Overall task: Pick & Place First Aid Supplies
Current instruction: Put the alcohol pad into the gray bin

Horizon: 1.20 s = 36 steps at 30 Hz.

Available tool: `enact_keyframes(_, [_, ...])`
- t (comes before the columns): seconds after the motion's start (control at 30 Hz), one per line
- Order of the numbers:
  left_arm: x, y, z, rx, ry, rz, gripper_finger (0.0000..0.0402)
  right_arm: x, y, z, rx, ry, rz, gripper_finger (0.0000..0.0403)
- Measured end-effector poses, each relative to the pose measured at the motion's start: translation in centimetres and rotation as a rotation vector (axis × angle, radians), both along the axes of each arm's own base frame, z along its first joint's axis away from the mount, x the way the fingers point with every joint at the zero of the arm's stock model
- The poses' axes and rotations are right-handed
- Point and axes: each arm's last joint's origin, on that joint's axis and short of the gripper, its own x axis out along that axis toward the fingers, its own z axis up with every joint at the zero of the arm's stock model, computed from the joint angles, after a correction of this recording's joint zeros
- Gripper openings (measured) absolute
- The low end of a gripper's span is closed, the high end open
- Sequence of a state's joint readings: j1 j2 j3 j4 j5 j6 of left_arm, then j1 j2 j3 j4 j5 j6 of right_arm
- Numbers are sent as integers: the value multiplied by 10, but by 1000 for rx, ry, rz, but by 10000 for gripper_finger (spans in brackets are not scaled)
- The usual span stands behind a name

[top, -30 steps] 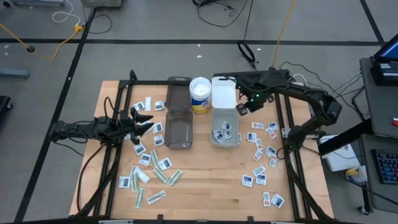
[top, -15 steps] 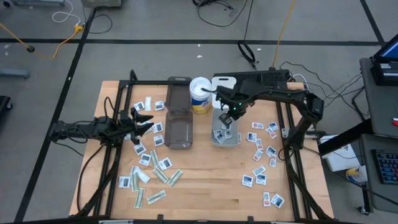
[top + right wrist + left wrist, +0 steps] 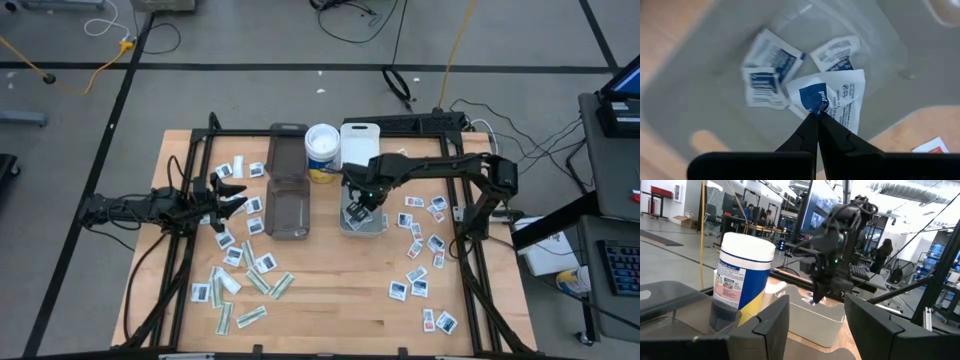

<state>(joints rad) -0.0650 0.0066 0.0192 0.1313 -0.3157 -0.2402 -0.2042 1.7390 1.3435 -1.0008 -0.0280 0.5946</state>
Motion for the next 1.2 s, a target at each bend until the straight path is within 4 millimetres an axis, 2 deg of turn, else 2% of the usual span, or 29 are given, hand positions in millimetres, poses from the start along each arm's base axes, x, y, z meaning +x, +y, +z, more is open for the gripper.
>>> enact_keyframes(0.2, [0, 0, 0, 0, 0, 0, 196, -7, 4, -28, -2, -10, 5, 0])
enact_keyframes(0.33, [0, 0, 0, 0, 0, 0, 196, -9, 5, -37, -2, -16, 16, 15])
enact_keyframes(0.43, [0, 0, 0, 0, 0, 0, 196, -8, 5, -36, -7, -29, 41, 50])
enact_keyframes(0.67, [0, 0, 0, 0, 0, 0, 196, -7, 5, -36, -7, -38, 49, 171])
enact_keyframes(0.77, [0, 0, 0, 0, 0, 0, 196, -7, 6, -36, 22, -45, 68, 206])
enact_keyframes(0.9, [0, 0, 0, 0, 0, 0, 196, -4, 6, -30, 35, -50, 81, 223])
enact_keyframes(1.1, [0, 0, 0, 0, 0, 0, 196, -3, 2, -3, 18, -86, 157, 212])
enact_keyframes(1.2, [0, 0, 0, 0, 0, 0, 196, -10, 0, 7, 16, -88, 154, 207])
